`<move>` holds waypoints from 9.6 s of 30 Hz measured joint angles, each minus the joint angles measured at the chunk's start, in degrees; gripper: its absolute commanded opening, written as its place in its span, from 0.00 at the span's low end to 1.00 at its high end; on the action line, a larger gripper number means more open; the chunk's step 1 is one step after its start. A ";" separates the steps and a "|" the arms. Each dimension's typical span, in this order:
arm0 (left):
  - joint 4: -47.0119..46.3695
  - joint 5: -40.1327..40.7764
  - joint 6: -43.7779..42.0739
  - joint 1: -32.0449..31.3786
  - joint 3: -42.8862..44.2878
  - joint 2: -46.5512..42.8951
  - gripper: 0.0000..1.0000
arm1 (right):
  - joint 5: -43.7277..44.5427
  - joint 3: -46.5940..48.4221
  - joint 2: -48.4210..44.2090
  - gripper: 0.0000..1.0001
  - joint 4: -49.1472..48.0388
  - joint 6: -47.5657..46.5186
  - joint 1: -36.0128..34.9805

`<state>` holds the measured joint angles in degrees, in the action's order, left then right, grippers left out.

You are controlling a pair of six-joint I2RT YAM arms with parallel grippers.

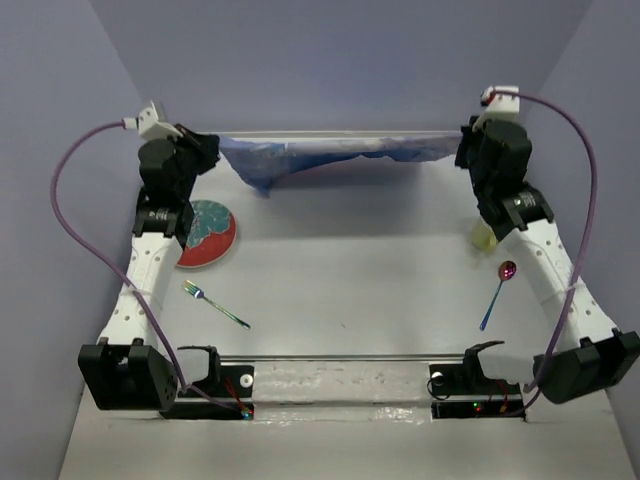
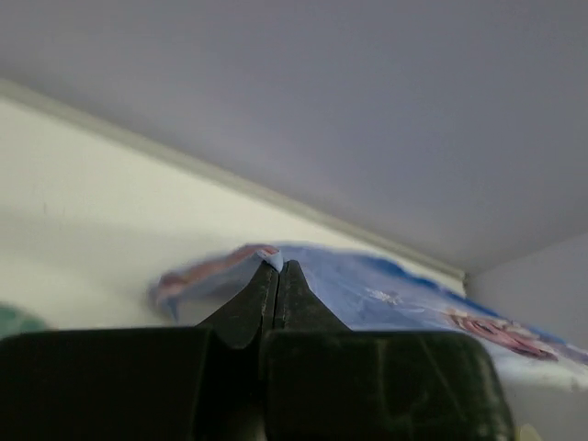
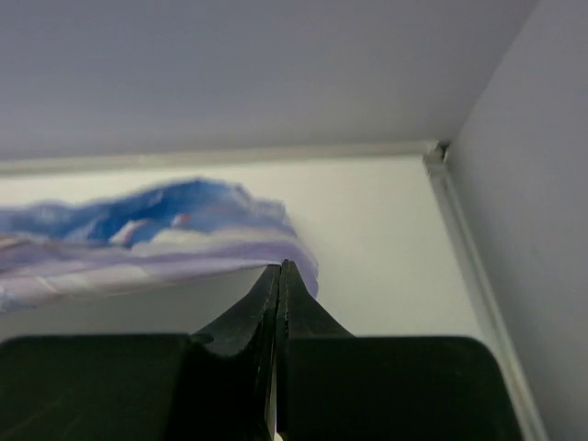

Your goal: Set the dinner table for one person

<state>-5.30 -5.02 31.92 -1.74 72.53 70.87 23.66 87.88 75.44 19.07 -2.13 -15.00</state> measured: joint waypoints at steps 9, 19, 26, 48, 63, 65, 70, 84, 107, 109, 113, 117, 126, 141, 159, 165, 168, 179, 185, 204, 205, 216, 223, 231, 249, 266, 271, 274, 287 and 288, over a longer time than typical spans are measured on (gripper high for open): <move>-9.77 -1.27 6.12 -0.09 -39.04 -3.80 0.00 | -3.89 -41.24 -5.14 0.00 -9.42 11.76 0.07; -16.33 -1.84 10.14 -1.95 -52.83 -9.38 0.09 | -6.19 -50.82 -11.13 0.03 -7.63 20.59 0.07; -18.29 -1.81 11.30 -2.01 -56.19 -13.73 0.01 | -6.08 -48.24 -11.10 0.05 -1.66 24.09 0.07; 1.97 2.84 8.04 -2.38 -49.64 -41.81 0.75 | -12.35 -49.77 -25.46 0.36 6.25 29.59 0.07; 0.55 8.13 6.84 -12.66 -46.47 -31.23 0.54 | -17.00 -46.23 -4.07 0.00 -7.41 32.63 -22.47; 0.04 10.16 6.82 -14.91 -46.40 -30.21 0.54 | -16.09 -43.76 0.66 0.00 -8.28 32.57 -26.58; -1.38 13.00 6.60 -15.15 -40.26 -20.35 0.56 | -14.62 -32.70 14.97 0.00 -11.78 31.93 -34.23; -1.62 11.02 1.36 -6.29 -5.03 23.65 0.59 | -16.70 -14.58 37.53 0.00 -17.05 29.05 -40.02; 14.03 7.08 -6.45 -5.33 31.76 60.57 0.56 | -15.69 -19.82 38.05 0.00 -22.53 28.92 -42.51; 15.13 7.23 -6.86 -5.38 33.77 61.86 0.55 | -15.69 -19.85 38.05 0.00 -22.53 28.92 -42.51; 16.26 7.10 -7.19 -5.66 34.38 62.38 0.48 | -15.69 -19.85 38.05 0.00 -22.56 28.89 -42.51; 15.26 6.56 -7.19 -6.03 33.51 62.23 0.28 | -15.67 -19.85 38.05 0.00 -22.53 28.92 -42.51; 11.41 4.39 -5.64 -6.03 26.16 58.93 0.00 | -15.32 -19.82 38.05 0.00 -22.56 29.11 -42.51; 4.74 15.19 -8.92 -8.46 20.46 40.17 0.99 | -14.32 -19.82 38.05 0.15 -22.53 29.79 -42.80; 5.09 15.91 -8.52 -15.17 7.52 13.11 0.99 | -12.00 -17.99 26.36 0.06 -18.43 28.28 -42.82; 2.47 11.85 -6.93 -17.90 -7.19 -6.69 0.99 | -7.28 -21.27 18.95 0.00 -15.89 28.46 -41.94; 3.89 9.20 -6.84 -18.51 -14.91 -14.36 0.99 | -4.22 -25.55 12.72 0.00 -13.64 28.81 -40.65; 10.93 2.58 -10.10 -19.69 -31.26 -32.02 0.99 | -0.28 -50.18 -5.42 0.00 -7.93 37.38 -20.15; 12.07 2.23 -13.33 -19.91 -32.17 -33.27 0.99 | -2.69 -53.72 -0.26 0.00 -9.73 41.48 -19.56; 13.99 7.63 -11.67 -19.08 -32.79 -32.81 0.99 | -6.16 -57.44 -5.14 0.33 -12.72 45.33 -23.71; 13.40 7.58 -10.29 -18.12 -33.18 -32.26 0.99 | -6.34 -56.78 -7.15 0.39 -12.07 44.59 -23.71; 9.40 0.85 4.98 9.22 -47.10 -29.62 0.98 | -12.94 -53.35 -15.85 0.47 -12.04 36.63 -24.85; 8.50 0.85 11.58 14.62 -52.30 -27.82 0.96 | -17.11 -54.01 -17.81 0.47 -13.66 34.84 -25.75; 3.04 2.82 16.09 14.71 -54.21 -21.05 0.91 | -19.23 -54.23 -17.62 0.47 -15.23 34.34 -26.82; -13.09 7.21 23.04 14.71 -57.16 -7.87 0.53 | -19.87 -54.84 -14.21 0.47 -19.04 34.53 -30.12; -21.88 10.10 26.38 14.71 -59.34 -2.54 0.37 | -19.39 -54.84 -15.04 0.47 -19.45 34.95 -31.23; -26.14 10.73 28.61 15.06 -59.39 0.55 0.10 | -18.78 -54.82 -17.46 0.47 -18.64 34.93 -31.23; -31.78 10.29 29.79 15.67 -59.39 0.98 0.00 | -18.27 -54.82 -18.86 0.47 -17.73 34.91 -31.23; -28.94 7.78 28.65 17.46 -60.54 -5.84 0.00 | -16.04 -54.55 -23.23 0.47 -14.47 34.69 -31.23; -28.11 7.15 28.59 17.68 -60.54 -6.84 0.00 | -15.72 -54.55 -24.00 0.47 -14.38 34.69 -31.23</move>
<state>-33.41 2.13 60.51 15.94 11.99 64.03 7.94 33.32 51.44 4.69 32.56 -46.24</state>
